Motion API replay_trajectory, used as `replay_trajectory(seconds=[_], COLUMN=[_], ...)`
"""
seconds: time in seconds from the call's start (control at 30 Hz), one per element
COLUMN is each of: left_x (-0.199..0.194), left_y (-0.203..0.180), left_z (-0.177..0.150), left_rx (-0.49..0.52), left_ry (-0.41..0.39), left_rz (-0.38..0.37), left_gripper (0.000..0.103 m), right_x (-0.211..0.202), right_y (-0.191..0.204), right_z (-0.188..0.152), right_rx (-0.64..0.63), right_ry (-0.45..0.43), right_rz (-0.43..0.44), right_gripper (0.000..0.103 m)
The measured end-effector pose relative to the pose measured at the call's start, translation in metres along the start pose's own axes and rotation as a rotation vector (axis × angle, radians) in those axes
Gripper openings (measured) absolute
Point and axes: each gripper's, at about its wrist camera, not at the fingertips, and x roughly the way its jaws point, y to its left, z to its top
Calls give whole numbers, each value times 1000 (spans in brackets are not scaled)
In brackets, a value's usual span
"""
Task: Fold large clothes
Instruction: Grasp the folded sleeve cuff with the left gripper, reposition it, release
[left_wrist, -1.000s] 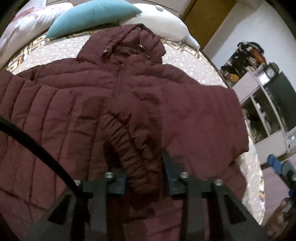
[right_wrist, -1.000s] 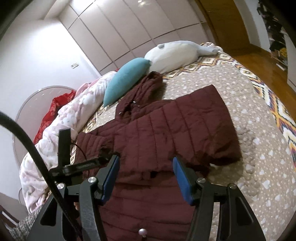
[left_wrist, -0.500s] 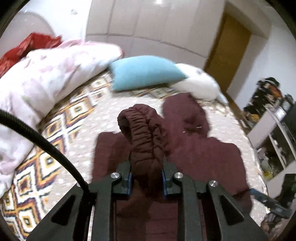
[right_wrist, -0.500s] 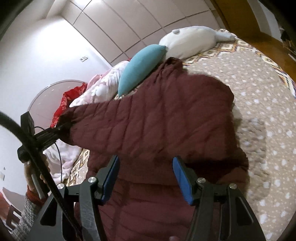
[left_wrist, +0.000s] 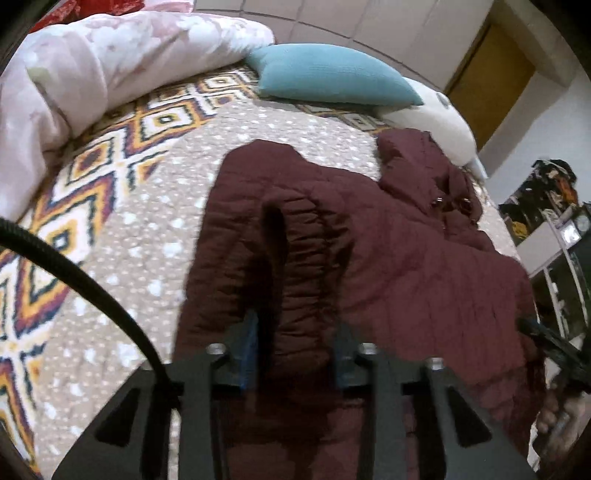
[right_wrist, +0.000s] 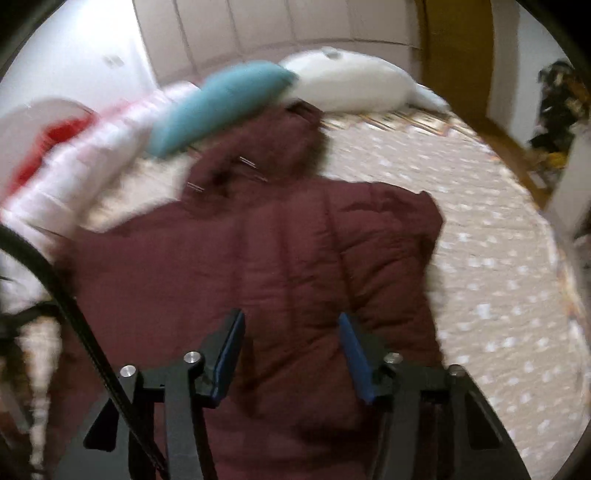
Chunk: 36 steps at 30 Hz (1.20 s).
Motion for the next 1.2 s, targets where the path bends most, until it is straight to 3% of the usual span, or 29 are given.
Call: replay_trajectory(seconds=[0.1, 0.23, 0.3, 0.4, 0.47, 0.57, 0.7, 0.83, 0.9, 0.97, 1.03, 1.2], left_x=[11, 24, 24, 17, 8, 2, 6, 14, 15, 12, 5, -37], left_y=[-4, -3, -2, 3, 11, 17, 15, 28, 29, 22, 13, -9], left_z=[-3, -4, -3, 0, 3, 5, 5, 3, 1, 1, -1, -20], left_rx=[34, 24, 8, -18, -51, -51, -41, -81, -67, -32, 5, 84], left_ry=[-8, -13, -14, -10, -16, -21, -19, -29, -38, -42, -39, -83], left_rz=[9, 28, 28, 36, 52, 84, 124, 106, 99, 122, 159, 246], left_gripper=[53, 51, 50, 39, 29, 26, 25, 26, 26, 27, 30, 48], right_x=[20, 33, 34, 32, 18, -13, -30, -6, 19, 27, 25, -17], right_y=[-15, -41, -39, -30, -32, -31, -17, -7, -8, -9, -9, -9], right_z=[-1, -2, -3, -6, -5, -5, 0, -1, -7, -13, -11, -9], right_rx=[3, 91, 75, 23, 53, 91, 43, 11, 22, 39, 46, 21], right_ry=[33, 48, 33, 8, -13, -76, -123, -68, -8, -18, -28, -92], right_rz=[-130, -77, -90, -120, -75, -14, 15, 19, 19, 20, 13, -15], right_gripper=[49, 50, 51, 52, 52, 53, 56, 59, 59, 62, 63, 63])
